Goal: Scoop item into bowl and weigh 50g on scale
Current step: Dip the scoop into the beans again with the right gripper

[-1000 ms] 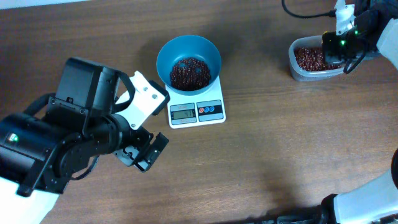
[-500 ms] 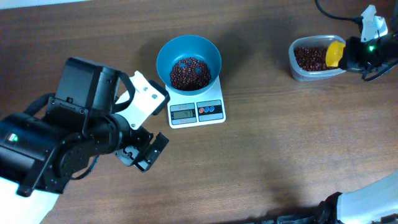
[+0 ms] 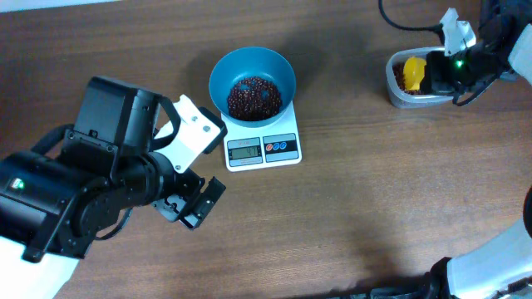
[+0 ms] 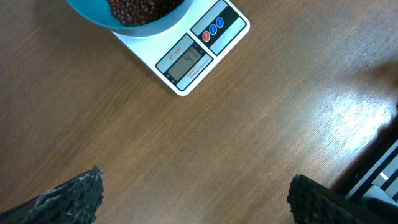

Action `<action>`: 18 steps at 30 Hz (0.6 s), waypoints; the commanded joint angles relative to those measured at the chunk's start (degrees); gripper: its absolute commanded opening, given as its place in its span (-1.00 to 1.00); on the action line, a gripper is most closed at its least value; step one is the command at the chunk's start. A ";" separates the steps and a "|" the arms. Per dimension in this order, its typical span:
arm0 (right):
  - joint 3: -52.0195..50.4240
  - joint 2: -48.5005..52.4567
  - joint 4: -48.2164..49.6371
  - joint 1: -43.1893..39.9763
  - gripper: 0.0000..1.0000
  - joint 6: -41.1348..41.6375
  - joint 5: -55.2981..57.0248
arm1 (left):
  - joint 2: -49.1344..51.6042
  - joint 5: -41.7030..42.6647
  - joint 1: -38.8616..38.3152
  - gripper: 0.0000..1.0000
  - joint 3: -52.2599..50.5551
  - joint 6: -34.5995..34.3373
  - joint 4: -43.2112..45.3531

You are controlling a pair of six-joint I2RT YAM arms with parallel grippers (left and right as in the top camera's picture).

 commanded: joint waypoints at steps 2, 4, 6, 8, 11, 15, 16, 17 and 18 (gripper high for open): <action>-0.31 0.81 0.00 0.28 -0.92 -0.15 -0.92 | -0.17 0.61 0.13 0.97 0.79 -0.39 0.09; -0.22 0.72 -0.09 0.28 -0.92 -0.13 -0.94 | -0.17 0.61 0.13 0.97 0.79 -0.39 0.09; 0.15 0.61 -0.11 0.24 -0.92 -0.13 -0.94 | -0.17 0.61 0.13 0.97 0.79 -0.39 0.09; 1.92 0.07 -0.11 0.24 -0.92 -0.13 -0.94 | -0.17 0.61 0.13 0.97 0.79 -0.39 0.09; 3.34 -1.03 -0.24 0.24 -0.92 -0.13 -0.96 | -0.17 0.61 0.13 0.97 0.79 -0.39 0.09; 3.34 -1.16 -2.47 -0.81 -0.92 -0.15 -5.14 | -0.17 0.61 0.13 0.97 0.79 -0.39 0.09; 3.34 -1.16 -2.47 -1.75 -0.92 -0.15 -7.63 | -0.17 0.61 0.13 0.97 0.79 -0.39 0.09; 3.34 -1.16 -2.58 -2.95 -0.92 -0.13 -9.81 | -0.17 0.61 0.13 0.98 0.79 -0.39 0.09; 3.34 -1.16 -2.75 -4.22 -0.92 -0.13 -10.60 | -0.17 0.61 0.13 0.97 0.79 -0.37 0.09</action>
